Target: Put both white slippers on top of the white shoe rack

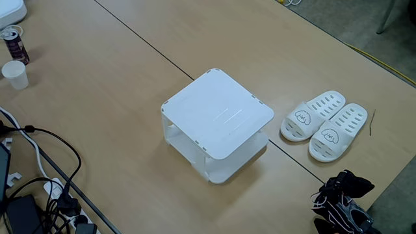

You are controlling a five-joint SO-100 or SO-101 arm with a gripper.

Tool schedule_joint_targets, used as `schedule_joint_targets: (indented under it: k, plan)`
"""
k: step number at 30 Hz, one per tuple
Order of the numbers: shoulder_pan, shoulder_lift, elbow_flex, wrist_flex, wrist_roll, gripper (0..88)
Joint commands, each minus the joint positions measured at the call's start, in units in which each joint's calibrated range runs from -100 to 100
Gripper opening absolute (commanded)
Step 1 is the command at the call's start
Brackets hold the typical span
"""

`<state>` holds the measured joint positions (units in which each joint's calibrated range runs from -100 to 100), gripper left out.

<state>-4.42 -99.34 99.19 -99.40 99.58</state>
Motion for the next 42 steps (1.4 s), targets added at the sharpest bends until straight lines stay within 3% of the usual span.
schedule_joint_targets:
  k: [1, 31, 37, 42]
  plan:
    - [-0.35, 0.35, 0.36, -0.08, 0.42, 0.7]
    - [0.14, 0.85, 0.36, 0.26, 0.42, 0.7]
    - [0.31, 1.28, -1.18, 14.41, 0.42, 0.7]
    - [4.91, 1.53, -12.72, 36.33, 0.42, 0.7]
